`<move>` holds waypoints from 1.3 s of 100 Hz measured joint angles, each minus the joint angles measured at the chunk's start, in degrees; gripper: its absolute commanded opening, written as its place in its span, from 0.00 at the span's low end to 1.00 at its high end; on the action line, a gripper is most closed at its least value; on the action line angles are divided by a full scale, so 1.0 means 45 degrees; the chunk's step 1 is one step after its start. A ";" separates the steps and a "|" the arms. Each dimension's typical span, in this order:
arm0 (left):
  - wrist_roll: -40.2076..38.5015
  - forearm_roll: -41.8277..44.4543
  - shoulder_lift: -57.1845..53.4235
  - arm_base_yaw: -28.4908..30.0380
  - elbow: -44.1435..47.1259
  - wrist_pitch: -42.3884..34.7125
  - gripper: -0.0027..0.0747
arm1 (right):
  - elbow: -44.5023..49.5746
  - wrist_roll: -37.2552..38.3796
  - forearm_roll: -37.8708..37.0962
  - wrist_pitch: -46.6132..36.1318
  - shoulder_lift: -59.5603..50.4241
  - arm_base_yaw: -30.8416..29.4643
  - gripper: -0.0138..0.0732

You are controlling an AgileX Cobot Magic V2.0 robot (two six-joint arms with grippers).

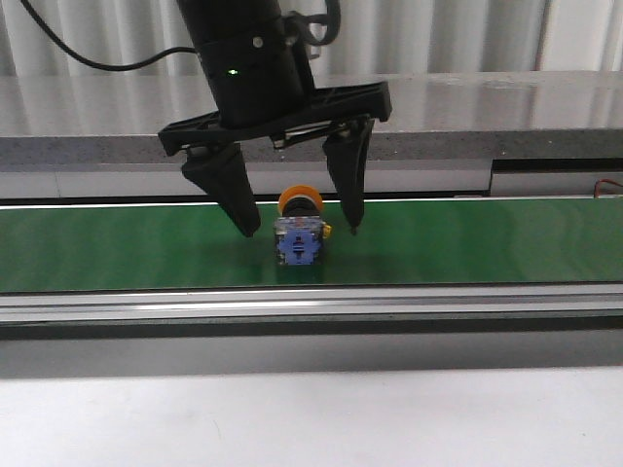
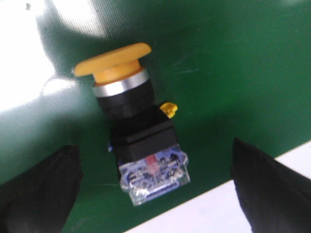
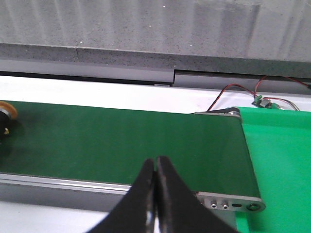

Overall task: Move button from right to left
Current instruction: 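Close the left gripper on the button and lift it off the belt, then carry the held button with the left gripper over the blue tray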

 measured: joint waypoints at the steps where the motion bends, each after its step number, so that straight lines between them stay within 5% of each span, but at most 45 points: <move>1: -0.0026 0.0001 0.0021 0.0000 0.0000 0.0000 0.75 | 0.0000 0.0000 0.0000 0.0000 0.0000 0.0000 0.08; 10: -0.0087 0.0134 0.0272 0.0000 0.0000 0.0000 0.63 | 0.0000 0.0000 0.0000 0.0000 0.0000 0.0000 0.08; 36: -0.0172 0.0279 0.0367 0.0000 -0.0030 0.0139 0.01 | 0.0000 0.0000 0.0000 0.0000 0.0000 0.0000 0.08; 77: -0.0172 0.1085 -0.0467 0.0589 -0.1341 0.1464 0.01 | 0.0000 0.0000 0.0000 0.0000 0.0000 0.0000 0.08; 130: 0.3411 0.1406 -0.1610 0.5076 -0.1209 0.2431 0.01 | 0.0011 0.0000 0.0000 0.0000 0.0000 0.0000 0.08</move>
